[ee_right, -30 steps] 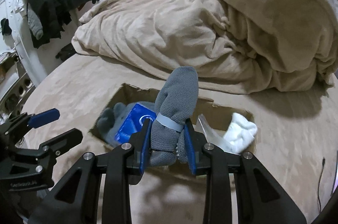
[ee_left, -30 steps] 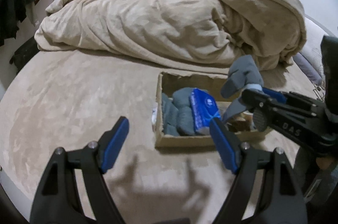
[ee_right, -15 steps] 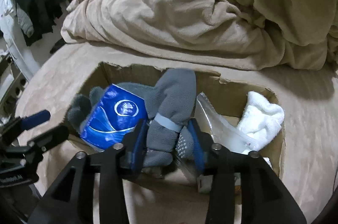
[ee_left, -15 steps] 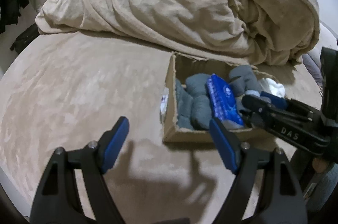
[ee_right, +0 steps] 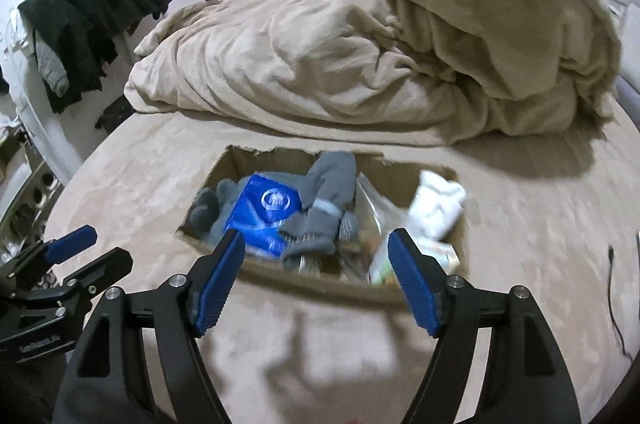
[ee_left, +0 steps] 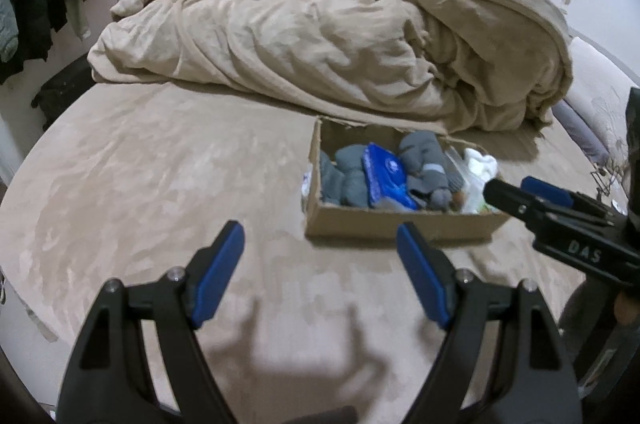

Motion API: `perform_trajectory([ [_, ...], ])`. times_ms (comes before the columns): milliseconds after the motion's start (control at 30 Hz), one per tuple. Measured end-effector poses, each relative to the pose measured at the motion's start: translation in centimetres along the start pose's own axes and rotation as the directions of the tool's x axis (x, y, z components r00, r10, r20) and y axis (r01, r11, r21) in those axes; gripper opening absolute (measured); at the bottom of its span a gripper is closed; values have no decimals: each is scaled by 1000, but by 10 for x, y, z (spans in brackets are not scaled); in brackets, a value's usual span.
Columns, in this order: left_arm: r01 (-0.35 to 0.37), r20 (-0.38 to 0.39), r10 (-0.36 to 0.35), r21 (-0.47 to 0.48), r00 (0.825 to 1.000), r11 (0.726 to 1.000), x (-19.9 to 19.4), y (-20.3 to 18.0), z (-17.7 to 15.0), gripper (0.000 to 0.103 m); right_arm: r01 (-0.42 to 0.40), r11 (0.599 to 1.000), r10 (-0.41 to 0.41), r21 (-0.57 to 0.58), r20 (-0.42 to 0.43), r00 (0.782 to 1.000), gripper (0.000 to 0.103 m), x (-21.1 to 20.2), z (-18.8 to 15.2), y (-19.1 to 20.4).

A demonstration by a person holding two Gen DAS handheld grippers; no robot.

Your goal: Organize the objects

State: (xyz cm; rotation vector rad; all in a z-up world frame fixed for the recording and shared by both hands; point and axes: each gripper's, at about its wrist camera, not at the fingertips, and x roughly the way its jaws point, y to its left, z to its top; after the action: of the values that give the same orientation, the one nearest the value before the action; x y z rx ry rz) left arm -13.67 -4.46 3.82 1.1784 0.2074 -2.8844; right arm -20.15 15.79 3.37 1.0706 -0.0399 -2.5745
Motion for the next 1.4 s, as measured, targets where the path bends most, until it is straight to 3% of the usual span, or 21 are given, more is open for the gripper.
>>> perform_trajectory([
  [267,15,-30,-15,4,999,1000,-32,-13,-29,80,-14,1000,15,23,-34,999,77,-53,-36,8],
  [667,27,-57,-25,39,998,999,-56,-38,-64,80,32,999,-32,10,10,999,77,-105,-81,6],
  [1400,35,-23,-33,55,999,998,-77,-44,-60,80,41,998,-42,39,23,999,77,-113,-88,-3],
])
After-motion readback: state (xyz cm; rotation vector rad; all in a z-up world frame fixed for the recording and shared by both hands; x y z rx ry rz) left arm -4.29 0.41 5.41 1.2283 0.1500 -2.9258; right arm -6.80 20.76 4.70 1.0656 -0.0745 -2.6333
